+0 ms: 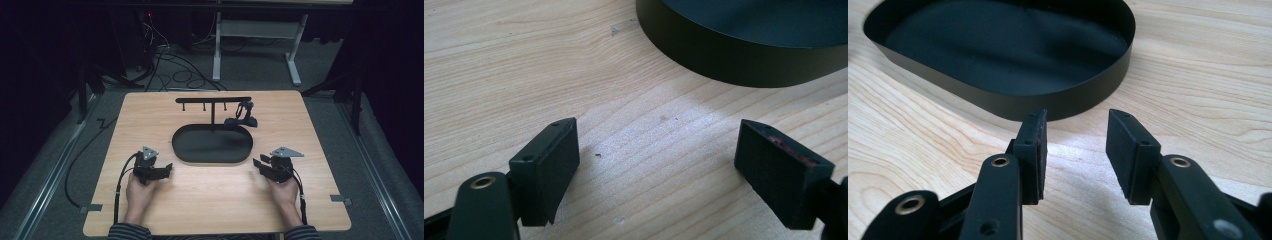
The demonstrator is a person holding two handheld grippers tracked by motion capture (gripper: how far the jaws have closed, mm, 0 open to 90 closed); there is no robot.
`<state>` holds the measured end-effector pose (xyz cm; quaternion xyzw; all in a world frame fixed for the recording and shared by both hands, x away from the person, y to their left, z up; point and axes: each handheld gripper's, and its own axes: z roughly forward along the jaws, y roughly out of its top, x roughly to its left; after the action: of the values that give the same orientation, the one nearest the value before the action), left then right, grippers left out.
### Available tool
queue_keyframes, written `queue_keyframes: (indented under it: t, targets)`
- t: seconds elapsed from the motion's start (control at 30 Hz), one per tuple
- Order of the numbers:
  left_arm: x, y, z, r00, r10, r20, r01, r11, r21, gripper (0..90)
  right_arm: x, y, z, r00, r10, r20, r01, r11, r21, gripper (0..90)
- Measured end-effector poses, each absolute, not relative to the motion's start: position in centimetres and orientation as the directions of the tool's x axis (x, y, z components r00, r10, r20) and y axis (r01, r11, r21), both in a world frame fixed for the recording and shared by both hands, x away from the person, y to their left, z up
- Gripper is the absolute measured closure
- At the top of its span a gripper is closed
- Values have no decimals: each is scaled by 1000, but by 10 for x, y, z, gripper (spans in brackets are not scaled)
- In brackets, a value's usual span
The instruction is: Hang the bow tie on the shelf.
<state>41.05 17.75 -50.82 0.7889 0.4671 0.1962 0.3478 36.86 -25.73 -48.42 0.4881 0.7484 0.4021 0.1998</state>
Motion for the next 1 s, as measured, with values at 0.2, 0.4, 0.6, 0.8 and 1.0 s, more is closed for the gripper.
queue_keyframes:
  t: [0.2, 0.4, 0.6, 0.8, 1.0]
  targets:
    - [411, 177, -508, 487, 874, -16, 600, -321, 732, 185, 370, -258, -486, -426, 903, 55, 576, 224, 786, 605]
    - [411, 178, -508, 487, 873, -15, 600, -322, 732, 185, 374, -258, -491, -397, 917, 25, 587, 233, 775, 586]
    - [411, 178, -508, 487, 873, -15, 600, -322, 732, 185, 378, -258, -495, -382, 924, 19, 600, 232, 765, 573]
    - [411, 177, -508, 487, 873, -15, 600, -322, 732, 185, 379, -256, -499, -372, 928, 8, 613, 239, 753, 564]
    - [411, 177, -508, 487, 873, -15, 600, -322, 732, 185, 379, -255, -501, -369, 929, 7, 621, 241, 746, 546]
